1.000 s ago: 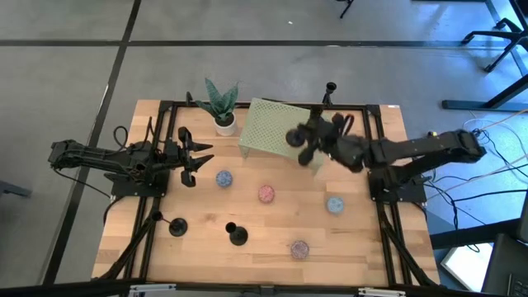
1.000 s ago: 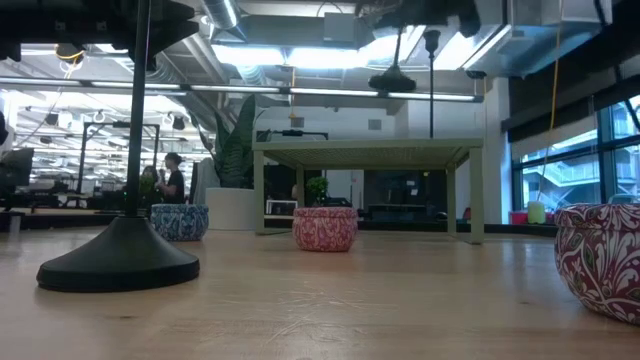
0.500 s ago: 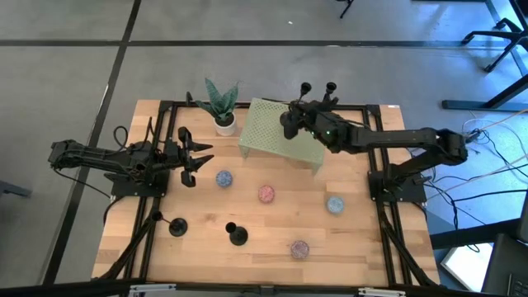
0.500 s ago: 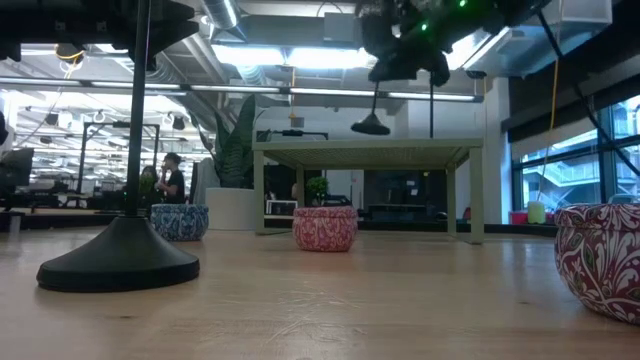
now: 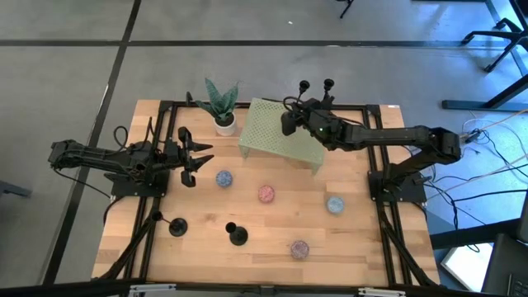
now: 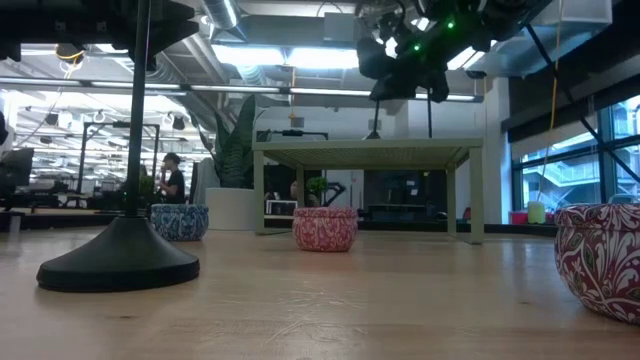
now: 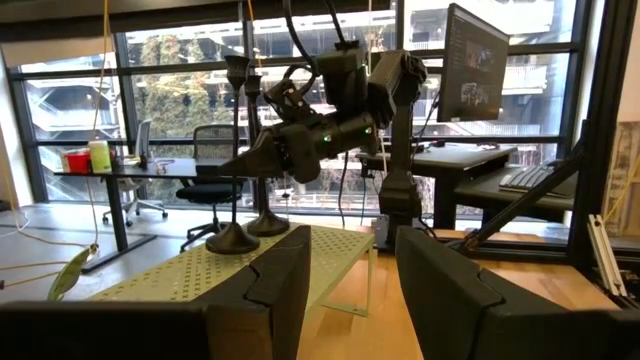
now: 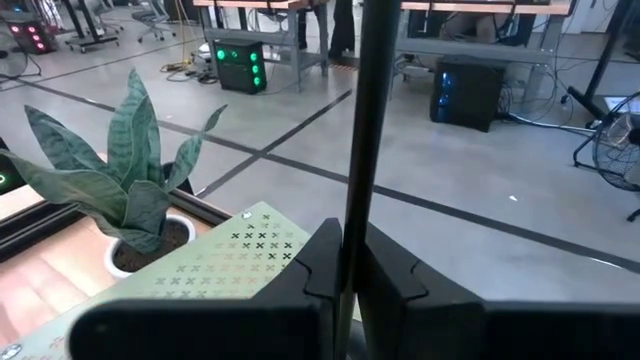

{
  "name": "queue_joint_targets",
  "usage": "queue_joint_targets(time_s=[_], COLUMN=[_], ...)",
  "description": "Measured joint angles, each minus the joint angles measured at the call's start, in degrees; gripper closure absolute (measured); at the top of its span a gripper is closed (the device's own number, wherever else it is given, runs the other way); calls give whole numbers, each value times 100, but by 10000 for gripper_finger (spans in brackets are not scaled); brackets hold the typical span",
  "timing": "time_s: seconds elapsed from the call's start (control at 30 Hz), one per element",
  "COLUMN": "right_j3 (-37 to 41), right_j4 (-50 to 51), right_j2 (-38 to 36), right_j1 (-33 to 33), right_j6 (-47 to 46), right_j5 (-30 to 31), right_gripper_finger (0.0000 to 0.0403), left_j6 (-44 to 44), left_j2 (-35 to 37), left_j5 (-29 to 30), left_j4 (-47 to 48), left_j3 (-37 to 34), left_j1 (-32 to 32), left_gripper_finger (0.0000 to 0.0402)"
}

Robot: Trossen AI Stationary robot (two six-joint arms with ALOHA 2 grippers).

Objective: Pick & Place candle stick holders
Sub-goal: Put the black candle holder on the shelf aligned with the other black candle holder

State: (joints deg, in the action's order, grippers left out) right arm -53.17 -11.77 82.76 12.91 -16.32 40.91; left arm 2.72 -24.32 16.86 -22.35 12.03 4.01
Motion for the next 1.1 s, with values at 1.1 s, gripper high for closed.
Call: queue_joint_targets(time_s=[1.1], right_j3=[0], right_j4=[233], right_j2=[2], right_j1=[-284], right_j6=[372], right_j5=[37], right_gripper_finger=[290], left_j6=[0], left_j2=[0], left_j5=[0], left_j4=[8], left_j3=[0], left_j1=[0], left_gripper_finger=[256])
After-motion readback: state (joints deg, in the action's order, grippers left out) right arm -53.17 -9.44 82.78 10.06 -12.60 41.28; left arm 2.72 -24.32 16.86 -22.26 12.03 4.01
